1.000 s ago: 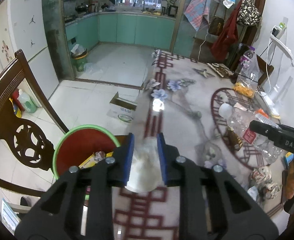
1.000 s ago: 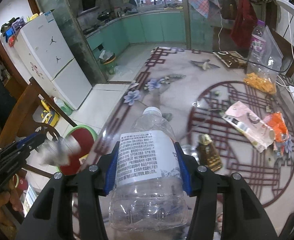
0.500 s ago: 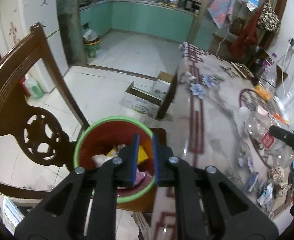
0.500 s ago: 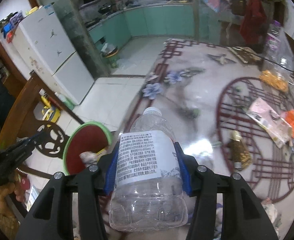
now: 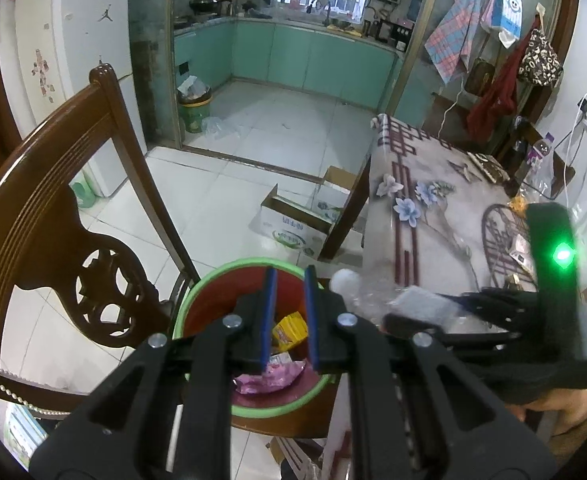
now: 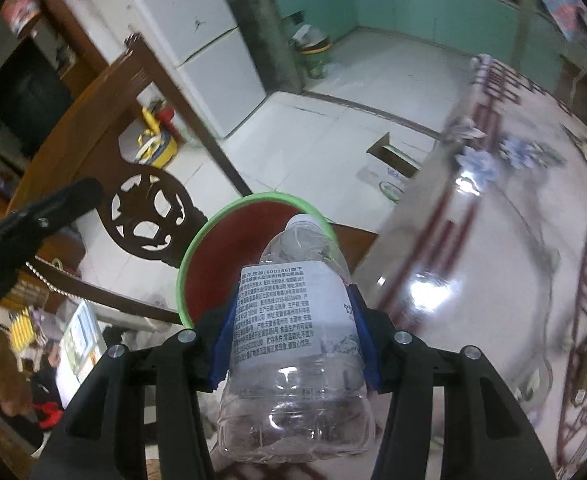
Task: Collect trash
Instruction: 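Carry the paper cup and water bottle to the red bin and open both tools, then grasp the white-and-blue snack bag with the left tool while the right tool grasps crumpled printed paper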
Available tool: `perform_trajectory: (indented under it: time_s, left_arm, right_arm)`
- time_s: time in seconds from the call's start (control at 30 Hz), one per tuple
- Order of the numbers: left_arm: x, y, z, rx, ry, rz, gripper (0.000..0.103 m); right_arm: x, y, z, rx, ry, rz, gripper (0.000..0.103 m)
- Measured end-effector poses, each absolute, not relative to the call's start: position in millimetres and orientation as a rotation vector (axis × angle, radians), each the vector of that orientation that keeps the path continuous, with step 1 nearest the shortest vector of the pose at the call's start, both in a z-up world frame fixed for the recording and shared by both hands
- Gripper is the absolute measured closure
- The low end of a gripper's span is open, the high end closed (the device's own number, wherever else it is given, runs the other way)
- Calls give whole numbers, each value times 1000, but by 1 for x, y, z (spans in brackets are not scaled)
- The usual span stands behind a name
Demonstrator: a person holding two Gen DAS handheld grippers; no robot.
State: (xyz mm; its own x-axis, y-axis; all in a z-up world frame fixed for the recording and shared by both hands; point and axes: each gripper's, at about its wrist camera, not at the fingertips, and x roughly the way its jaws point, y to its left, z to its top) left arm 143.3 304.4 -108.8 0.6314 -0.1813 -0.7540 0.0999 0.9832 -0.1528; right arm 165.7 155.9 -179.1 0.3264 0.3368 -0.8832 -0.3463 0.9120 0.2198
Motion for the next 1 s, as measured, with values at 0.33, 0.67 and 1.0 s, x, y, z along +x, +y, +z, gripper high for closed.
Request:
perform_trajectory:
  time_s: [0.33, 0.67, 1.0]
  left_arm:
    - [142, 310, -103, -125, 853, -153, 66]
    - [142, 289, -102, -107, 856, -184, 65]
    - [128, 227, -107, -58, 885, -253, 64]
  right_arm:
    - [165, 182, -183, -88, 1136, 485, 39]
    - [140, 109, -161, 11, 1110, 395, 37]
    - [98, 42, -144, 72, 1062, 305, 37]
